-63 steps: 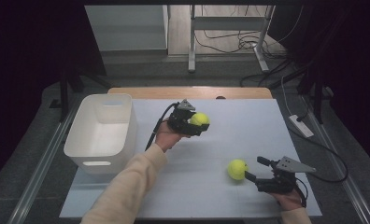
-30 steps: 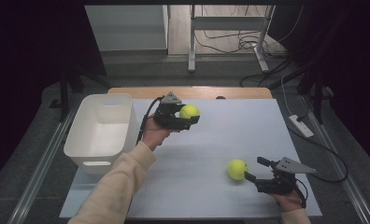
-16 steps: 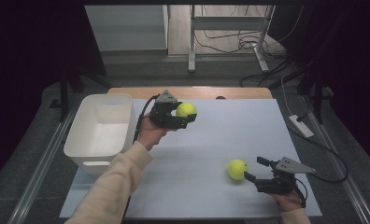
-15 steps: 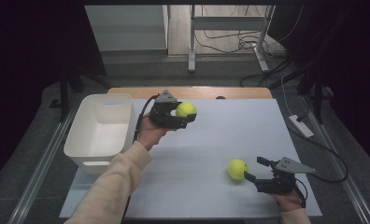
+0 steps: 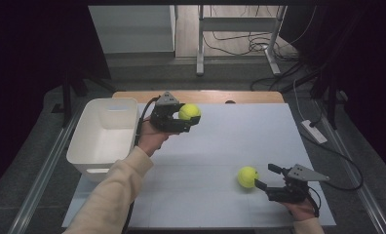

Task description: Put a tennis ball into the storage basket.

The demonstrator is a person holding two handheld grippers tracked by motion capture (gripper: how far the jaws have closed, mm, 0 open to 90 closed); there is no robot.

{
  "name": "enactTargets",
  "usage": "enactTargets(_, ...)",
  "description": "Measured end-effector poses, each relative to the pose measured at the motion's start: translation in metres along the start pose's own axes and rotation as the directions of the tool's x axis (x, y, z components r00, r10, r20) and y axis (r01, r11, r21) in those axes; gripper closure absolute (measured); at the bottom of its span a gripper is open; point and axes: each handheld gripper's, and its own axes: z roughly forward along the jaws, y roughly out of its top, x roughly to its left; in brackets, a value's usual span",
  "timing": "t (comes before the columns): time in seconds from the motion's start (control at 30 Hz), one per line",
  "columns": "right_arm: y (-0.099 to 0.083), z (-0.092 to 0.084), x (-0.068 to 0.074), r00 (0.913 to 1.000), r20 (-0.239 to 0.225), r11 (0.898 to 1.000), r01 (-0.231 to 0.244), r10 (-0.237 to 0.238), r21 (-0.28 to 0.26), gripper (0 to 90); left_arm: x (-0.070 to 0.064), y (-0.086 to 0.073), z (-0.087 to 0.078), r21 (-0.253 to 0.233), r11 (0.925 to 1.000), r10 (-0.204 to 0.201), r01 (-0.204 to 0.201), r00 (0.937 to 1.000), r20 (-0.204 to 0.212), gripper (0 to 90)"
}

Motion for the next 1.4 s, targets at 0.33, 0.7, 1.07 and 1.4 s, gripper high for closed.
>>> enactTargets(0.33,0.0,0.0,0.0,1.0,-0.001,1.0,0.002,-0.002,0.002,15.5,0.003,0.002,-0.011,-0.02,0.9998,-0.001,0.001,0.9999,-0.012,27.2)
enactTargets(0.7,0.0,0.0,0.0,1.0,0.0,1.0,0.003,-0.003,0.003,15.5,0.007,0.003,-0.024,-0.047,0.9988,-0.012,0.011,0.9997,-0.021,27.2)
enactTargets(1.07,0.0,0.0,0.0,1.0,0.001,1.0,0.005,-0.005,0.003,15.5,0.013,0.002,-0.037,-0.059,0.9981,-0.02,0.017,0.9987,-0.046,27.2)
enactTargets(1.4,0.0,-0.001,0.0,1.0,0.001,1.0,0.005,-0.005,0.0,15.5,0.02,0.005,-0.047,-0.079,0.9962,-0.041,0.037,0.9979,-0.05,27.2)
